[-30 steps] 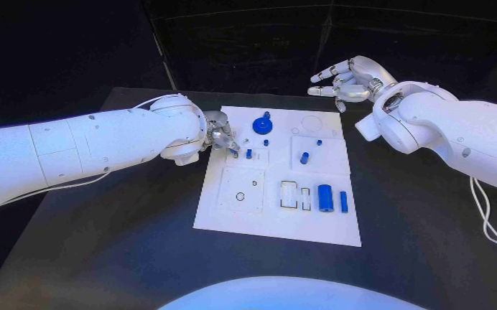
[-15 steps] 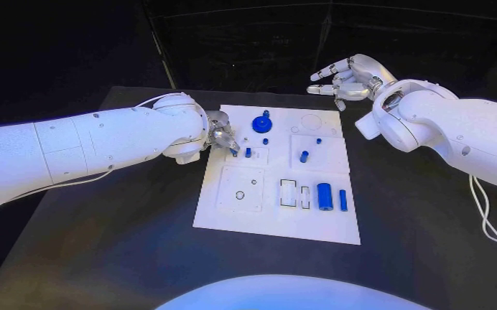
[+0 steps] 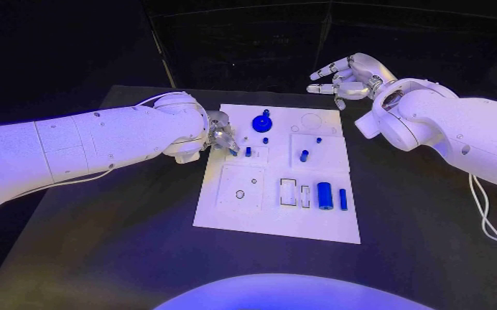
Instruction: Assemble the parts on the task board
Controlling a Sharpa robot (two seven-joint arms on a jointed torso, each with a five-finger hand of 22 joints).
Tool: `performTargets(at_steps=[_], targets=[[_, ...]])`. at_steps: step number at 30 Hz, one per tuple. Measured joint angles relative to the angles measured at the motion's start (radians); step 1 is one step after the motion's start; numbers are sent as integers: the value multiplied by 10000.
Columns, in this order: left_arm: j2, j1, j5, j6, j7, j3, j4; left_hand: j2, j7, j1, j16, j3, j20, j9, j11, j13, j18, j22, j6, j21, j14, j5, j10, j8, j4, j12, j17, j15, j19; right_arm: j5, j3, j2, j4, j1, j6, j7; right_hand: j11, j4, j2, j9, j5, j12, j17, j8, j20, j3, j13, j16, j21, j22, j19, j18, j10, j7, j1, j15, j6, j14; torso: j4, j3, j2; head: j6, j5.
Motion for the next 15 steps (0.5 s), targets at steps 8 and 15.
performTargets(at_steps=[8,15], targets=[[-6,-7,-11,110,-16,-5,8,0,1,1,0,0,0,-1,-5,1,1,0,-1,0,0,-7,5,0,-1,0,0,0,0,0,0,0,0,0,1,0,0,0,0,0,0,0,0,0,0,0,0,0,0,0,0,-1,0,0,0,0,0,0,0,0,-3,-6,1],[-9,-5,-15,153,-17,-1,4,2,3,3,0,0,0,-2,-26,2,0,-1,-1,-1,0,14,27,-1,-1,0,0,0,0,0,0,-3,1,0,1,0,0,0,0,0,0,0,-1,0,0,0,0,0,0,0,0,-1,0,0,0,0,0,0,0,0,-3,-1,5]])
